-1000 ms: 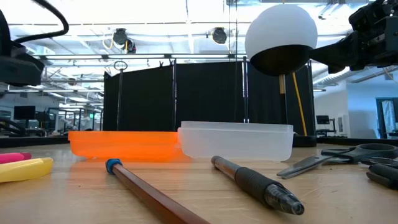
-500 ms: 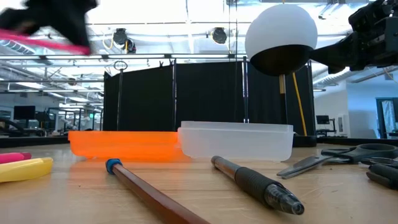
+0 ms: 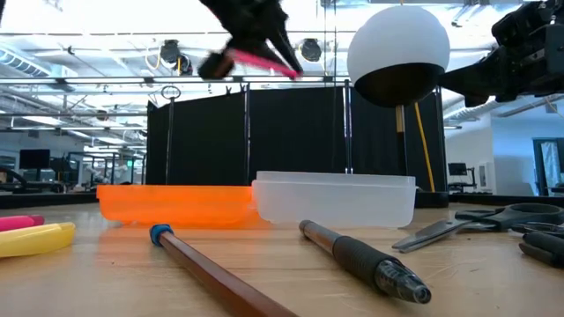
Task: Pick & place school supplies into a supply box
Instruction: Put the pink pencil into the orange supply box
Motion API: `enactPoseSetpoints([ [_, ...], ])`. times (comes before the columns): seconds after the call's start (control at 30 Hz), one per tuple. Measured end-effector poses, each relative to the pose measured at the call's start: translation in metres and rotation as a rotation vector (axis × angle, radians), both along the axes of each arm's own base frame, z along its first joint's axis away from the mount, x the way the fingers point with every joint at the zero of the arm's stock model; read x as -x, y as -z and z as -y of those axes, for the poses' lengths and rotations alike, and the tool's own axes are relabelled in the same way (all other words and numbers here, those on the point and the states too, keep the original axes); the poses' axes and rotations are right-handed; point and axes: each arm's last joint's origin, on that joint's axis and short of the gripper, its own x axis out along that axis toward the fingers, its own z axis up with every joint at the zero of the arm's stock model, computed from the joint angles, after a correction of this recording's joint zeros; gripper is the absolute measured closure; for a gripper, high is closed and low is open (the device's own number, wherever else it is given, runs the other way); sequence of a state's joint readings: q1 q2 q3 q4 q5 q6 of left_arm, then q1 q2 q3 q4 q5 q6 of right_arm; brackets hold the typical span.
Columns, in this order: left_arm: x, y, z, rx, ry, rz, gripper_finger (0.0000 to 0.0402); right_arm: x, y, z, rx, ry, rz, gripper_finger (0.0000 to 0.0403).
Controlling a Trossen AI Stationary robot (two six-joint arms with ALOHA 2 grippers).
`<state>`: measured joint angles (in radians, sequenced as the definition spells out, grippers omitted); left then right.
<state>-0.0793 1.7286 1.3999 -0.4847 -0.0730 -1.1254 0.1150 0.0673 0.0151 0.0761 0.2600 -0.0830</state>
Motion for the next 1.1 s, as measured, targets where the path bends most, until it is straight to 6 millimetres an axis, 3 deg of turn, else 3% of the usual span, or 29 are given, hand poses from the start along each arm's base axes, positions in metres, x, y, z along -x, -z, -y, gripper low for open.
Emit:
enactPoseSetpoints([
  [0.2,-0.043,0.026,-0.014,0.046,0.0,-0.109,0.0387,-0.001,0.001,0.0,0.013,0.001,-0.012,0.0403],
  [0.4,-0.066,0.041,-0.033,0.056,-0.037,-0.173,0.0384,-0.002,0.002,0.0,0.006,0.0,-0.027,0.0403],
  [0.53,-0.069,0.055,-0.04,0.068,-0.054,-0.212,0.0382,-0.002,0.003,0.0,0.012,0.0,-0.037,0.0403],
  [1.1,-0.065,0.072,-0.046,0.002,-0.135,-0.298,0.0386,-0.002,0.003,0.0,0.012,0.0,-0.039,0.0403],
])
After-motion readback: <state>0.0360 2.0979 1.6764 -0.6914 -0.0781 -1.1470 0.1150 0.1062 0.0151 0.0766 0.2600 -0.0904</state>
